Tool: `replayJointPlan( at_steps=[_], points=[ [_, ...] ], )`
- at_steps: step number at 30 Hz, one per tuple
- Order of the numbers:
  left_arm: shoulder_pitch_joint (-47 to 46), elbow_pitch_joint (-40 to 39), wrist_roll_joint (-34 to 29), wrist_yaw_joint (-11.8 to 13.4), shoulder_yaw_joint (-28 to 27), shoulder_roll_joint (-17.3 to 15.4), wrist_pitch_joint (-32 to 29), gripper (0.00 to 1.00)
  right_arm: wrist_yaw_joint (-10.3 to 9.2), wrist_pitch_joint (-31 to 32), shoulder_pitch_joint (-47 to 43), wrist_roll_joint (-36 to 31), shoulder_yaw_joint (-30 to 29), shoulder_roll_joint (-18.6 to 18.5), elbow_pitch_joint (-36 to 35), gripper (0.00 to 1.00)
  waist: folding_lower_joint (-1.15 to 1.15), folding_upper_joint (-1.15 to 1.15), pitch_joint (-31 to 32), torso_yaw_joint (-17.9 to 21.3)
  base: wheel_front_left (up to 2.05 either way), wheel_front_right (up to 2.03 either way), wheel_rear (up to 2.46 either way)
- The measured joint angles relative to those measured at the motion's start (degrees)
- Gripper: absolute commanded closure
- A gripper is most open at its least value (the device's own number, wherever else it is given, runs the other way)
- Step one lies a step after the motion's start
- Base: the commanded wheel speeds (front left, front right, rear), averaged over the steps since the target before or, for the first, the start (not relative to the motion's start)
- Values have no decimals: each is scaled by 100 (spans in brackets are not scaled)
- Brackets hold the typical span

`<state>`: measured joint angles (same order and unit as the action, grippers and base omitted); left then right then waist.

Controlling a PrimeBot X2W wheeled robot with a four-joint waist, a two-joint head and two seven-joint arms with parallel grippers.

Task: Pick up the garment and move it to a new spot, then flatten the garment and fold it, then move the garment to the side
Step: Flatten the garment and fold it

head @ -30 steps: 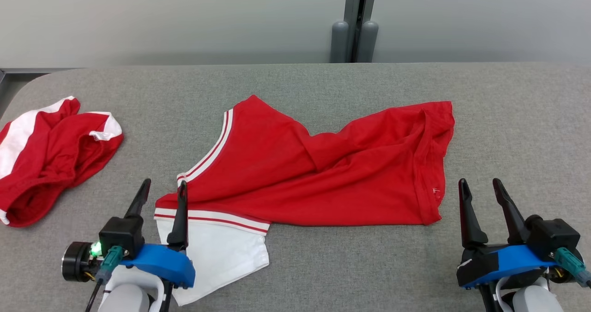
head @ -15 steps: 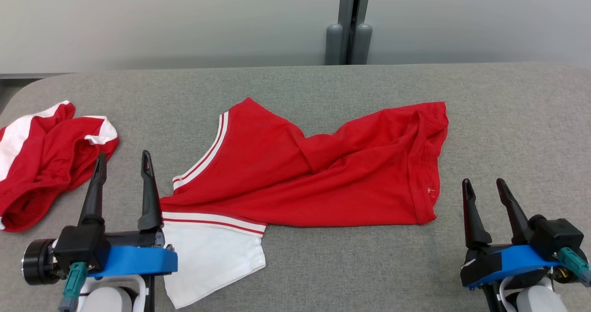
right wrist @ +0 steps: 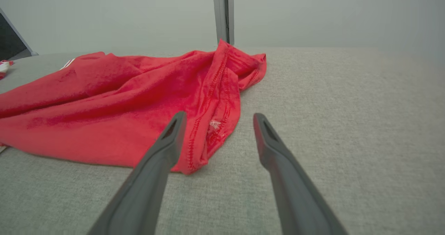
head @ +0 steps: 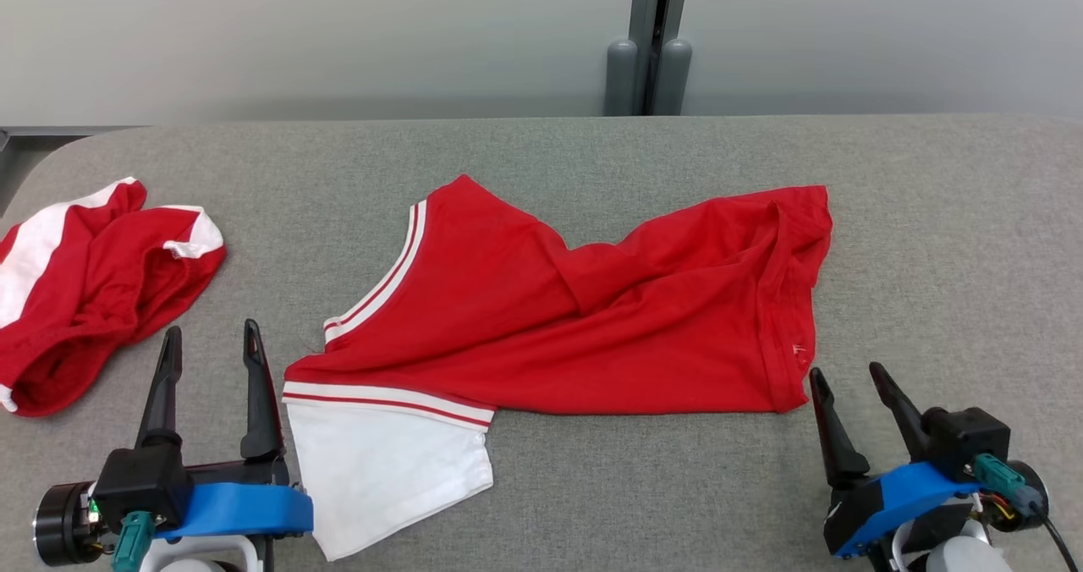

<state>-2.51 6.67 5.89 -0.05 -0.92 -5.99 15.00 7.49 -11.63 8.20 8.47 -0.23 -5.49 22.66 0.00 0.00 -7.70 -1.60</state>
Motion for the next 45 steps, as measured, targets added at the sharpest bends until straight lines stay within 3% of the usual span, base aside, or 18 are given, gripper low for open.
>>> replayJointPlan(
  at_steps=[15, 16, 17, 18, 19, 27, 34, 45],
  points=[
    [-144, 99, -203, -209, -138, 183, 0, 0, 0, 268, 667, 71, 868, -333, 1180, 0, 0, 0, -102, -200, 0, 0, 0],
    [-151, 111, -205, -226, -152, 187, 0, 0, 0, 248, 715, 100, 926, -331, 1271, 11, 0, 0, -110, -213, 0, 0, 0],
    [-151, 111, -222, -234, -161, 193, 0, 0, 0, 222, 764, 140, 982, -323, 1371, 56, 0, 0, -118, -224, 0, 0, 0],
    [-151, 112, -241, -235, -167, 202, 0, 0, 0, 186, 819, 197, 1025, -310, 1472, 85, 0, 0, -127, -233, 0, 0, 0],
    [-152, 119, -241, -247, -177, 213, 0, 0, 0, 171, 885, 237, 1089, -311, 1579, 100, 0, 0, -135, -239, 0, 0, 0],
    [-197, 167, -296, -270, -223, 246, 0, 0, 0, -219, 1149, 517, 1519, -312, 1886, 100, 0, 0, -103, -205, 0, 0, 0],
    [-89, 204, -322, -300, -255, 259, 0, 0, 0, -231, 666, 940, 1900, -510, 1143, 100, 0, 0, 29, -55, 0, 0, 0],
    [0, 260, -335, -333, -263, 280, 0, 0, 0, 1639, -781, 2120, 1998, -1281, -1160, 100, 0, 0, 87, 278, 0, 0, 0]
  ],
)
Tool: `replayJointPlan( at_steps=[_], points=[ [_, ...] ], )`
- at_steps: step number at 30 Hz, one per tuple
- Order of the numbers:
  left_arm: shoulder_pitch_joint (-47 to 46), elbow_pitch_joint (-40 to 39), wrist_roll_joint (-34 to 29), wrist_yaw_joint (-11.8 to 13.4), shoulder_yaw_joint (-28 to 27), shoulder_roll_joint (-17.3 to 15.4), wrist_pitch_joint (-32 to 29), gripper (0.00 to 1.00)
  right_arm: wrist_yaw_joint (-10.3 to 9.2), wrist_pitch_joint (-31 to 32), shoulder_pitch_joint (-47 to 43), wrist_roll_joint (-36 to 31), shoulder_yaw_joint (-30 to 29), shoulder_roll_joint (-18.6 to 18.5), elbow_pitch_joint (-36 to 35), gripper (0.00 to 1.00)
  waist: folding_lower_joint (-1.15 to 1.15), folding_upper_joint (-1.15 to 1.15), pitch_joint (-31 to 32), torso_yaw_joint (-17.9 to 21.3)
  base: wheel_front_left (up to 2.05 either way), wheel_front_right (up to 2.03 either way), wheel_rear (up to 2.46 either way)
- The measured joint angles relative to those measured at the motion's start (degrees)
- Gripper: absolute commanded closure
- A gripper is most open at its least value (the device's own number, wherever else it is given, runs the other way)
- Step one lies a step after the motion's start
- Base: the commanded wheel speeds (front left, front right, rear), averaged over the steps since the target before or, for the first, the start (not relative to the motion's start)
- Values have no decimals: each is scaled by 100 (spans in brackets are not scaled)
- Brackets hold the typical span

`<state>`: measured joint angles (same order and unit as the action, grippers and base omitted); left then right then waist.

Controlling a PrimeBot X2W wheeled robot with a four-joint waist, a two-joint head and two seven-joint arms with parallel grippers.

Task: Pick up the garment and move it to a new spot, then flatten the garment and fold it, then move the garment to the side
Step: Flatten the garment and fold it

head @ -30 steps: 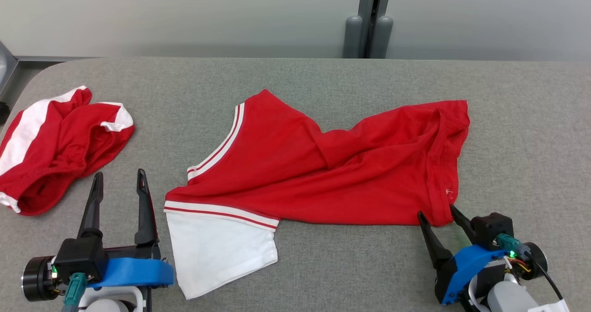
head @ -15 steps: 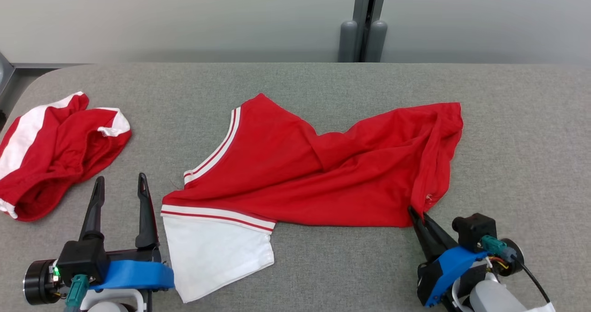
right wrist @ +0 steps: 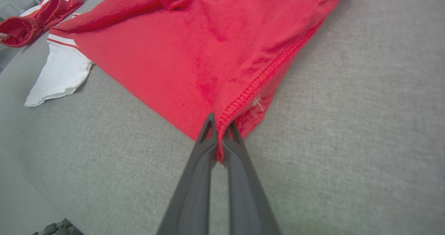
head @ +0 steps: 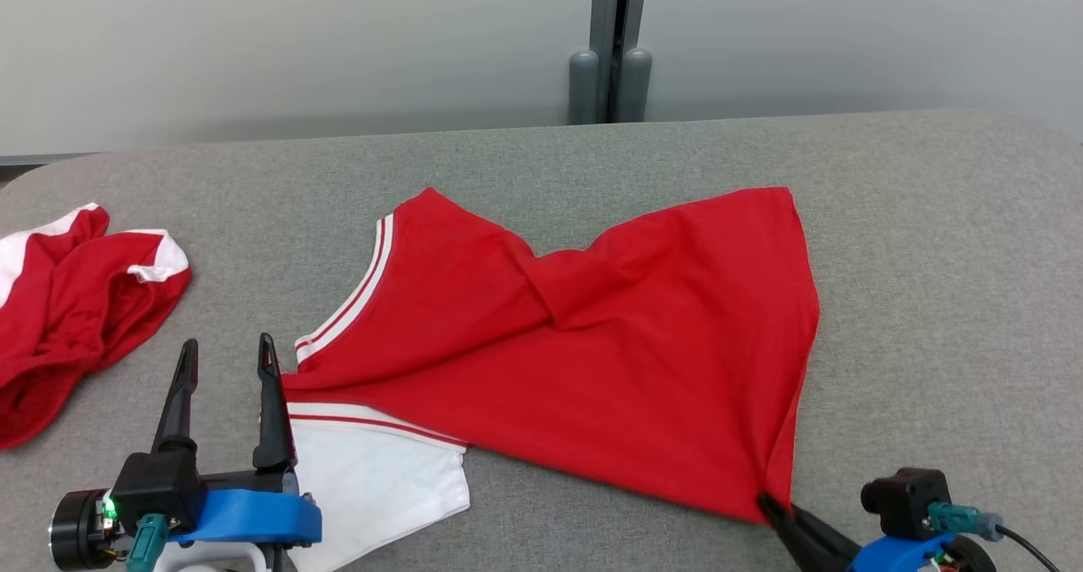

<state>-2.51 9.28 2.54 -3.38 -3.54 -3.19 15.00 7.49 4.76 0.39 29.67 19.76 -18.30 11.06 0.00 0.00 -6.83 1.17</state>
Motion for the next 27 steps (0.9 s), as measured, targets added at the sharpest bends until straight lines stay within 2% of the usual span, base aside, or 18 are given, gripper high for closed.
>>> replayJointPlan(
  at_steps=[5, 11, 18, 27],
  points=[
    [-4, -8, -4, -3, 14, 3, 0, 0, 0, 1046, -573, 520, 4, -252, -857, 100, 0, 0, -22, 58, 0, 0, 0],
    [-2, -33, -10, 30, 78, 16, 0, 0, 0, 1408, -765, 548, -369, -311, -1291, 100, 0, 0, -47, 34, 0, 0, 0],
    [-9, -30, -1, 36, 109, 20, 0, 0, 0, 1049, -476, 221, -771, -155, -1129, 100, 0, 0, -117, -54, 0, 0, 0],
    [-194, 46, 18, 19, 111, 23, 0, 0, 0, 315, 488, 56, -839, -19, -42, 100, 1, 0, -246, -256, 0, 0, 0]
  ],
)
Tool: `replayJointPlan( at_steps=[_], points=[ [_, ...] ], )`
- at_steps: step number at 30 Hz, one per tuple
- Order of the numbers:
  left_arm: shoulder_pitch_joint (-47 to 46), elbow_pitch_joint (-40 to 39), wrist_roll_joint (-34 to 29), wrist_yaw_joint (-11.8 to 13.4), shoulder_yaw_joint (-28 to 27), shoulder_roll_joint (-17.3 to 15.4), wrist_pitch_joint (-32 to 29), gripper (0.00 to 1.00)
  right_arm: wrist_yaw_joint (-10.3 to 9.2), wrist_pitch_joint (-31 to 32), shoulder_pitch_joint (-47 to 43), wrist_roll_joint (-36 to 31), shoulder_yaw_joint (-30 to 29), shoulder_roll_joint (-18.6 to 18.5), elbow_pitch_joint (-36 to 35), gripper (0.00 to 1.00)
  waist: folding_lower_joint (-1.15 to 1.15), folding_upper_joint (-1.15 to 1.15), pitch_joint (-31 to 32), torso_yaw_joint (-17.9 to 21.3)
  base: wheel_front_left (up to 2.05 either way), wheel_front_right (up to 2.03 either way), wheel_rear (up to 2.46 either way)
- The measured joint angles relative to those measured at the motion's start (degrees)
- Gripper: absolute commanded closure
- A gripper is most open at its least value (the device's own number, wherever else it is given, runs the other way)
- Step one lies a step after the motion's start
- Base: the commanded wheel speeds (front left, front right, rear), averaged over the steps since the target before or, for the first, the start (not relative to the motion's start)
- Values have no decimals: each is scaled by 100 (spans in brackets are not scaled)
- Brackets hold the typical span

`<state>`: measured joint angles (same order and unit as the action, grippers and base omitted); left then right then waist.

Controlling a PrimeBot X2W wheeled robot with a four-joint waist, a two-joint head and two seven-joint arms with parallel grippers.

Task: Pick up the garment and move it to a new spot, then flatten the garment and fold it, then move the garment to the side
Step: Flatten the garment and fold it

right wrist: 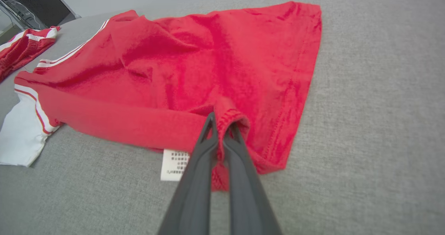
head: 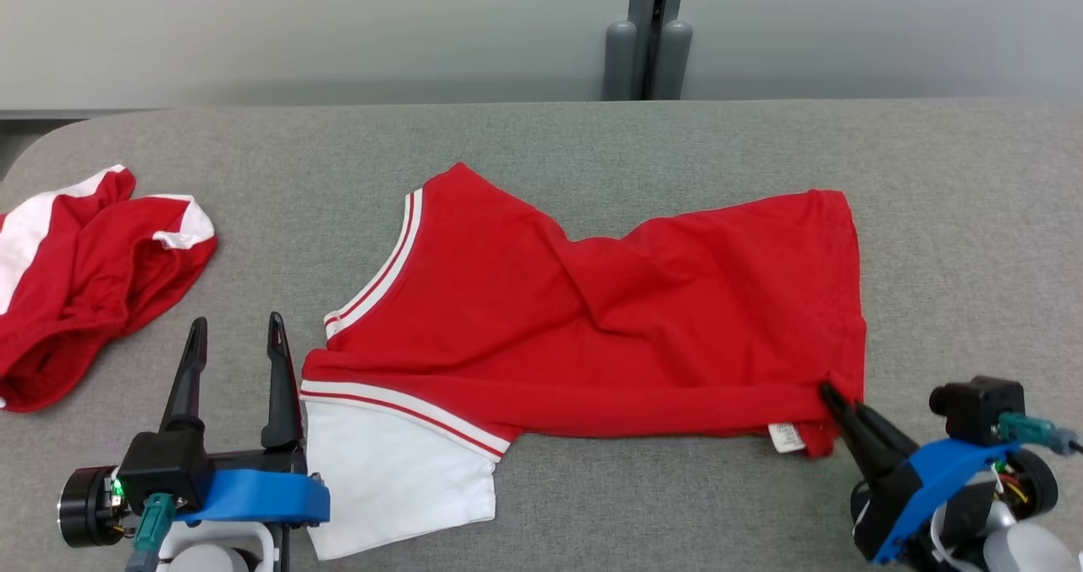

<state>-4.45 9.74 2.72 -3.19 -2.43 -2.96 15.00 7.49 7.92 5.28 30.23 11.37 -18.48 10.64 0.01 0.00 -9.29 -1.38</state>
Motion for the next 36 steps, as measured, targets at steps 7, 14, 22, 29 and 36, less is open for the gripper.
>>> replayJointPlan(
  at_steps=[7, 14, 22, 29, 36],
  points=[
    [-58, 36, 4, -20, -12, 0, 0, 0, 0, -425, 865, 23, 54, 8, 1085, 100, 0, 0, -76, -135, 0, 0, 0],
    [-149, 56, 35, -2, 54, 0, 0, 0, 0, -904, 1714, 105, 216, 90, 2237, 98, 0, 0, -176, -208, 0, 0, 0],
    [-220, 110, 83, 16, 100, 2, 0, 0, 0, -1729, 2243, 111, 433, 122, 3083, 0, 0, 0, -235, -204, 0, 0, 0],
    [-180, 126, 82, 29, 51, 3, 0, 0, 0, -2199, 2199, 121, 287, -97, 3144, 0, 0, 0, -155, -72, 0, 0, 0],
    [-147, 73, 80, 66, 62, 4, 0, 0, 0, -2272, 1711, 56, 287, -175, 2548, 0, 0, 0, -105, 53, 0, 0, 0]
  ],
)
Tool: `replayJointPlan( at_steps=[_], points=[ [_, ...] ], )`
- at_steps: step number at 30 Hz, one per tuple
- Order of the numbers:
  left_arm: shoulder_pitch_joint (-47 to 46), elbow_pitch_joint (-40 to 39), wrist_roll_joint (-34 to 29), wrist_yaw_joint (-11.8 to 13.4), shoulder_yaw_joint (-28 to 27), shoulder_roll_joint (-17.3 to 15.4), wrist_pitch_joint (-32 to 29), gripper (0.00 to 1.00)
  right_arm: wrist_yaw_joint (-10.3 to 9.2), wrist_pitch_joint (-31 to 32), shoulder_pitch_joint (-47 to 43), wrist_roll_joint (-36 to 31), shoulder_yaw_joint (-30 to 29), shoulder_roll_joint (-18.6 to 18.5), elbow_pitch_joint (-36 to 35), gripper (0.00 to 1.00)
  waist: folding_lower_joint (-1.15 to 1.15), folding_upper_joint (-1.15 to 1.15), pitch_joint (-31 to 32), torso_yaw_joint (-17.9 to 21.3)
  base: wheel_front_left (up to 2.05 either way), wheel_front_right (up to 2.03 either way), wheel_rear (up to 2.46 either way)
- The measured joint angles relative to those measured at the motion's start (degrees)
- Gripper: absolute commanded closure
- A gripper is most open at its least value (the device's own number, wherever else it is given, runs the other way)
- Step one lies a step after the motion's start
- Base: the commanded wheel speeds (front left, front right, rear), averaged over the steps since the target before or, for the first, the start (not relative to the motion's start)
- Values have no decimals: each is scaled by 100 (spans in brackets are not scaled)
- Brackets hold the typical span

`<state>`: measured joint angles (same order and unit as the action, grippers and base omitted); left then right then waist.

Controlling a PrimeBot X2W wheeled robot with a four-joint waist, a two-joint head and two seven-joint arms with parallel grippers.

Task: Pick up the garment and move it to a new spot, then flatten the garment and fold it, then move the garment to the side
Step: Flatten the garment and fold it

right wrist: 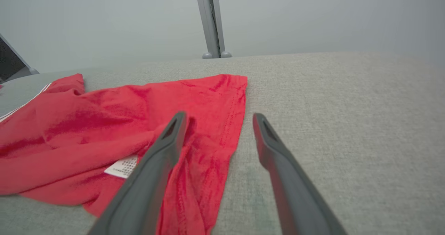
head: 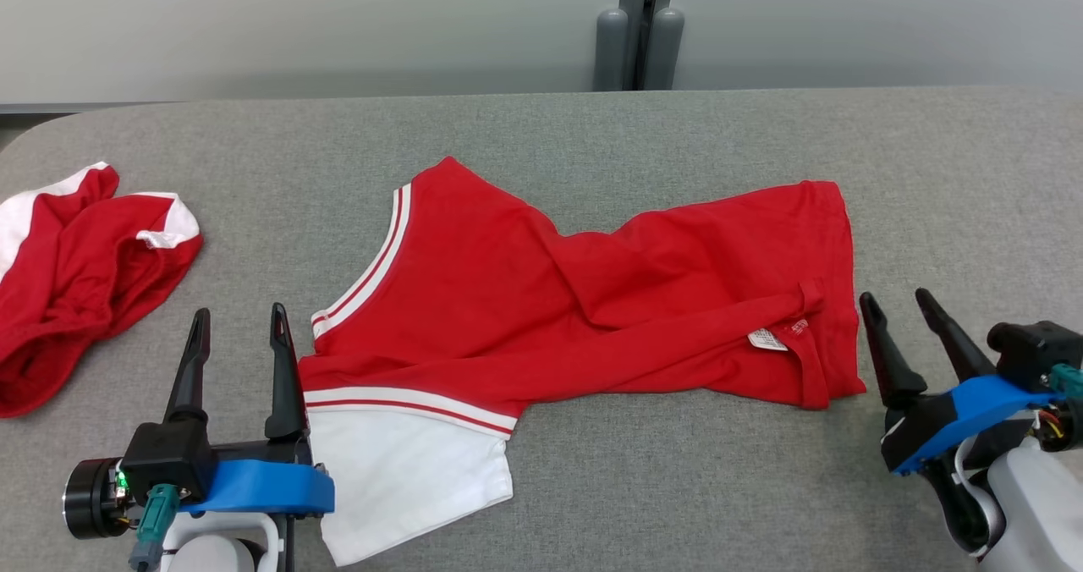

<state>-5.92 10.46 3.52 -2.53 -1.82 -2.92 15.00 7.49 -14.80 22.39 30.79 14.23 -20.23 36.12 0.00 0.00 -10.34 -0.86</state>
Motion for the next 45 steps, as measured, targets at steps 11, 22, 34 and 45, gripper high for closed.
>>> replayJointPlan(
  at_steps=[11, 22, 34, 45],
  points=[
    [6, 10, -25, -37, 1, 0, 0, 0, 0, 514, -274, -408, 493, 10, -859, 0, 0, 0, -11, -12, 0, 0, 0],
    [-5, 15, 44, -10, 94, 0, 0, 0, 0, 1165, -200, -1034, 569, -67, -538, 0, -1, 0, -112, -157, 0, 0, 0],
    [-143, 91, 56, -36, 120, 0, 0, 0, 0, 990, 469, -1562, 912, 123, 313, 100, 0, 0, -237, -239, 0, 0, 0],
    [-15, 132, 63, -29, 65, 0, 0, 0, 0, 443, 280, -1023, 768, 241, 80, 100, 0, 0, 7, -104, 0, 0, 0]
  ],
)
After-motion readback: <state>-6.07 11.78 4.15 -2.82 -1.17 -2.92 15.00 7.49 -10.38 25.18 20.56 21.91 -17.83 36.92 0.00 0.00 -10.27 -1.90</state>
